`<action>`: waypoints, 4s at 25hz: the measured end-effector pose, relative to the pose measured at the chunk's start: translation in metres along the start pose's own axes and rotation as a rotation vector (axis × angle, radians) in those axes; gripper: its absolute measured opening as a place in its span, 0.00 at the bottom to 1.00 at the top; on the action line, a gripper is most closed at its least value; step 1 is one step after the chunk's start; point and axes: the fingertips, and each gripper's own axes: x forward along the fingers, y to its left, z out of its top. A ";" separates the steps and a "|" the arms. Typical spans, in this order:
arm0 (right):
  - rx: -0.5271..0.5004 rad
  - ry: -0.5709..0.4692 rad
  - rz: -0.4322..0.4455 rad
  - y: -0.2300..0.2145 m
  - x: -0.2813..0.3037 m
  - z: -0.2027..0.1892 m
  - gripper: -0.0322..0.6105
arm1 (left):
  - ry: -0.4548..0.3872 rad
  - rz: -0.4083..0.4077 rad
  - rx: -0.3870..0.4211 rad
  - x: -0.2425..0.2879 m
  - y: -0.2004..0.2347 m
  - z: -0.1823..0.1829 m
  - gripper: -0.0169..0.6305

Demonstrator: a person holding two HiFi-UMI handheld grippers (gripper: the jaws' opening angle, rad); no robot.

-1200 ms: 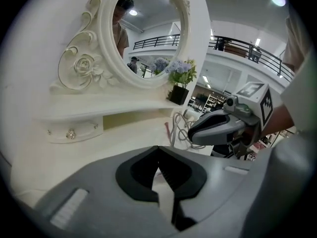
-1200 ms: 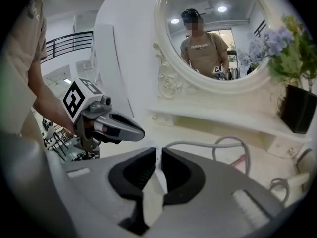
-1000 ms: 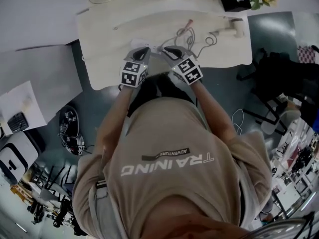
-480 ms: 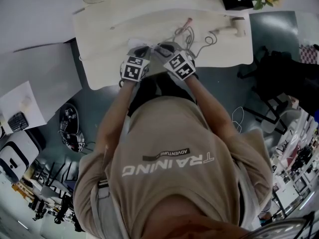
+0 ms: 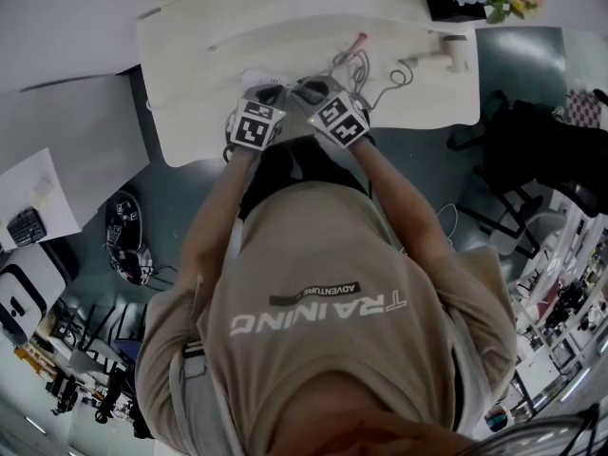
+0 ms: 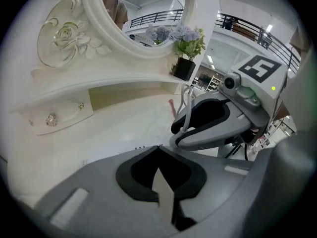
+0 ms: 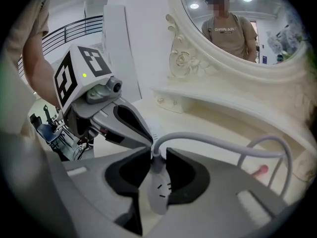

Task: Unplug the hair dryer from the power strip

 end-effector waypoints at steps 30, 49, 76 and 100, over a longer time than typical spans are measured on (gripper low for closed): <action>0.001 -0.141 -0.033 -0.009 -0.048 0.062 0.15 | 0.000 -0.009 -0.011 -0.005 0.001 0.000 0.03; 0.055 -0.394 -0.053 0.007 -0.154 0.108 0.15 | -0.357 0.133 -0.002 -0.119 -0.018 0.071 0.03; -0.028 -0.698 -0.082 0.034 -0.266 0.197 0.16 | -0.709 0.217 0.169 -0.297 -0.064 0.185 0.03; -0.046 -0.678 -0.143 0.022 -0.265 0.191 0.16 | -0.748 0.183 0.106 -0.302 -0.064 0.184 0.03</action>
